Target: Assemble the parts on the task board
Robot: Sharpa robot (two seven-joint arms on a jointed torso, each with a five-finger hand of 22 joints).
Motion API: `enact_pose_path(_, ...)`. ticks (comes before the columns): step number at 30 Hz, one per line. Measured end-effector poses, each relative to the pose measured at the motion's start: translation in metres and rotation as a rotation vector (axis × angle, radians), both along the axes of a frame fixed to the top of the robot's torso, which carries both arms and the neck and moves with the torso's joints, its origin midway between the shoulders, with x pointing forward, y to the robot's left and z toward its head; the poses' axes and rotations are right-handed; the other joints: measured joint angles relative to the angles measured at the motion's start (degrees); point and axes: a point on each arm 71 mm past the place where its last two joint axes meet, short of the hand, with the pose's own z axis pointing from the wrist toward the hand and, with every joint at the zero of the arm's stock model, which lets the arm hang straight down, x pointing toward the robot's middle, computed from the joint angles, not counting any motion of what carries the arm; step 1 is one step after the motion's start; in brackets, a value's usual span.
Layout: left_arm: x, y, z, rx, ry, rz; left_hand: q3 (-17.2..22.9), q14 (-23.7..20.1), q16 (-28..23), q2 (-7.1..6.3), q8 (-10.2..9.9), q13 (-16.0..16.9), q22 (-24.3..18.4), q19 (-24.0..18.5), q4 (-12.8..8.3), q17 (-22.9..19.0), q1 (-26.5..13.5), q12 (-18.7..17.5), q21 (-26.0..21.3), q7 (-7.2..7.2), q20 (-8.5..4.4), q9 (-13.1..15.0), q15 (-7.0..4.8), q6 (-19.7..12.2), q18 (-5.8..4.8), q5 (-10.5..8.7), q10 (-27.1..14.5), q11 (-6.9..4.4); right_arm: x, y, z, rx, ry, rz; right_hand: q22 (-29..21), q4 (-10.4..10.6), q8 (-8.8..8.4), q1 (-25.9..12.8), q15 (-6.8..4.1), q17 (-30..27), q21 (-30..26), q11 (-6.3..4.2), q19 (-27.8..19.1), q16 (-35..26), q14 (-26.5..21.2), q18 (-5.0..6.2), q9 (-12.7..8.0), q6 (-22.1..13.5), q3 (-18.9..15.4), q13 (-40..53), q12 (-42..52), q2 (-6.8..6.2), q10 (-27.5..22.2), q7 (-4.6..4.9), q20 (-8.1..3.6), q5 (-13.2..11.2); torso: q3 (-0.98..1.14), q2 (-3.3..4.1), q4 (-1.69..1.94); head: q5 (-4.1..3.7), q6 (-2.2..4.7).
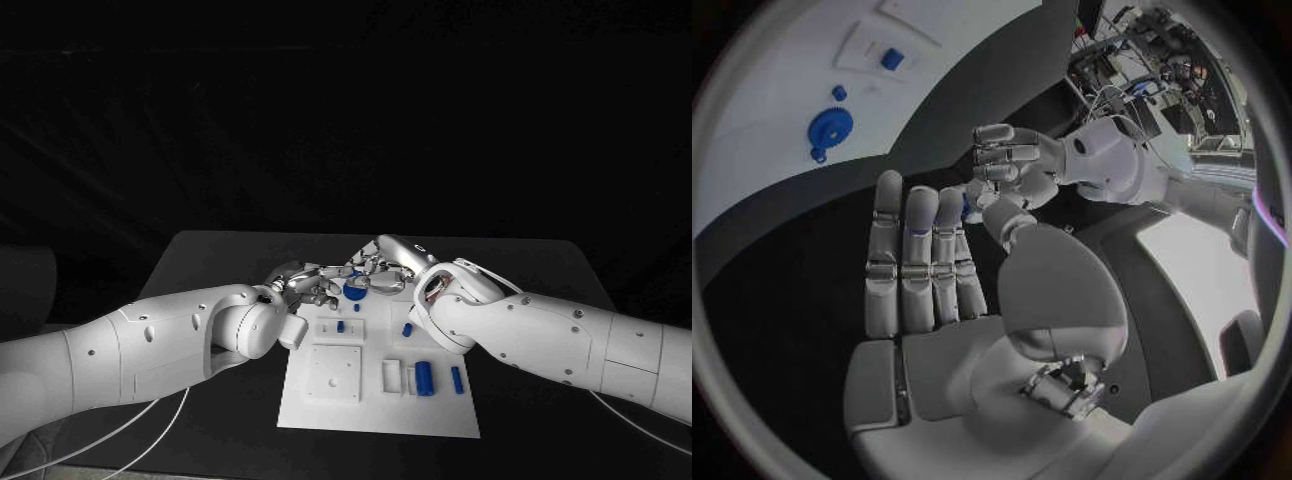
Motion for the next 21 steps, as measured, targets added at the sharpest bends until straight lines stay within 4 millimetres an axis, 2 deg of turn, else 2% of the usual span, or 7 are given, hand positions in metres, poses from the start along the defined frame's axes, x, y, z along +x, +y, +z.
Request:
enact_pose_path(5, 0.0, 0.0005, 0.0, -0.001, 0.0, 0.0, 2.98, 0.0, 0.0, -0.83, 0.01, 0.11, 0.0, -0.21, -1.32, 0.04, -1.84, 0.0, 0.45, 0.09, -0.21, 0.05, 0.0, 0.09, 0.07, 1.57, 0.0, 0.01, 0.0003, -0.0009, -0.0001, 0.005, 0.003, -0.001, -2.51, -0.01, 0.0, 0.66, 0.0, -0.26, -2.51, 0.06, 1.75, 0.0, 0.0, 0.0, -0.28, -0.02, -0.78, -0.79, 0.0, 0.4, -0.06, 0.01, -0.11, 0.0, 0.0, 0.0, 0.03, 0.0, -0.04)
enact_pose_path(6, 0.0, 0.0006, 0.0001, -0.002, 0.001, 0.0, 4.86, 0.0, 0.0, -1.2, 0.0, 0.12, 0.0, -0.32, -0.62, 0.15, -1.9, -0.31, 0.5, 0.09, -0.32, 0.04, 0.01, 0.09, 0.1, -1.61, 0.0, 0.01, 0.0003, -0.0011, -0.0002, 0.006, 0.003, -0.001, -2.62, -0.01, 0.0, 0.67, 0.0, -0.26, -2.52, 0.2, 1.75, 0.0, 0.0, 0.0, -0.28, -0.02, -0.78, -0.8, 0.0, 0.41, -0.2, 0.01, -0.11, 0.0, 0.0, 0.01, 0.03, 0.0, -0.05)
enact_pose_path(7, 0.0, 0.0007, 0.0001, -0.002, 0.001, -0.001, 8.33, 0.0, 0.02, -2.24, 0.0, 0.16, 0.0, -0.41, -0.86, 0.22, -2.95, -0.31, 0.72, 0.09, -0.41, 0.04, 0.01, 0.09, 0.1, -2.75, 0.0, 0.01, 0.0004, -0.0015, -0.0003, 0.007, 0.003, -0.001, -2.66, -0.01, 0.0, 0.73, 0.0, -0.26, -2.52, 0.2, 1.75, 0.0, 0.0, 0.0, -0.28, -0.02, -0.78, -0.8, 0.0, 0.46, -0.2, 0.02, -0.11, 0.0, 0.0, 0.01, 0.03, 0.0, -0.07)
enact_pose_path(10, -0.0001, 0.0009, 0.0001, -0.004, 0.003, -0.005, 10.58, -0.01, 0.22, -2.88, -0.01, 0.23, 0.0, -0.42, -0.48, 0.25, -3.58, -0.32, 0.97, 0.1, -0.41, 0.05, 0.01, 0.1, 0.1, -3.79, 0.0, 0.02, 0.0006, -0.0022, -0.0005, 0.008, 0.004, -0.002, -2.67, -0.13, 0.0, 0.73, 0.0, -0.26, -2.52, 0.2, 1.74, 0.0, 0.0, 0.0, -0.28, -0.02, -0.67, -0.89, 0.0, 0.46, -0.2, 0.02, -0.11, 0.0, 0.0, 0.01, 0.03, 0.0, -0.08)
enact_pose_path(12, -0.0002, 0.0009, 0.0, -0.005, 0.005, -0.008, 13.91, -0.01, 0.22, -4.04, -0.01, 0.45, -0.01, -0.63, -0.55, 0.25, -4.74, -0.32, 1.49, 0.11, -0.2, 0.52, 0.02, 0.11, 0.11, -3.8, 0.0, 0.02, 0.0006, -0.0023, -0.0005, 0.01, 0.003, -0.001, -2.67, -0.28, 0.0, 0.73, 0.0, -0.26, -2.52, 0.2, 1.86, 0.0, 0.0, 0.0, -0.28, -0.02, -0.51, -0.93, 0.0, 0.46, -0.2, 0.02, -0.23, -0.01, 0.01, 0.01, 0.03, 0.0, -0.08)
enact_pose_path(17, -0.0004, 0.0012, -0.0002, -0.007, 0.011, -0.015, 14.22, -0.01, 0.22, -4.15, -0.28, 0.46, -0.01, -0.63, -0.42, 0.24, -4.84, -0.32, 1.54, 0.19, -0.2, 0.83, 0.03, 0.18, 0.11, -4.01, -0.01, 0.02, 0.0002, -0.0024, -0.0006, 0.013, 0.002, 0.002, -2.21, -0.98, -0.04, 1.31, -0.03, -0.26, -2.52, 0.01, 1.95, 0.0, -0.03, 0.0, -0.34, 1.15, 1.4, -1.24, 0.0, 1.03, -0.39, -0.5, -0.31, -2.27, 0.01, 0.03, 0.03, 0.01, -0.07)
enact_pose_path(21, -0.0006, 0.0011, -0.0005, -0.008, 0.014, -0.02, 14.31, -0.01, 0.22, -4.23, -0.33, 0.48, -0.01, -0.63, -0.51, 0.24, -4.92, -0.31, 1.54, 0.2, -0.2, 0.82, 0.03, 0.19, 0.11, -4.02, -0.01, 0.03, -0.0001, -0.0022, -0.0002, 0.016, 0.0, 0.007, -0.89, -1.9, -0.53, 2.18, -0.21, -0.26, -1.72, -0.06, 1.71, 0.0, -0.21, 0.0, -0.34, 2.66, 4.2, -1.57, 0.0, 1.43, -0.3, -0.89, -0.55, -5.73, 0.01, 0.03, 0.03, 0.05, -0.05)
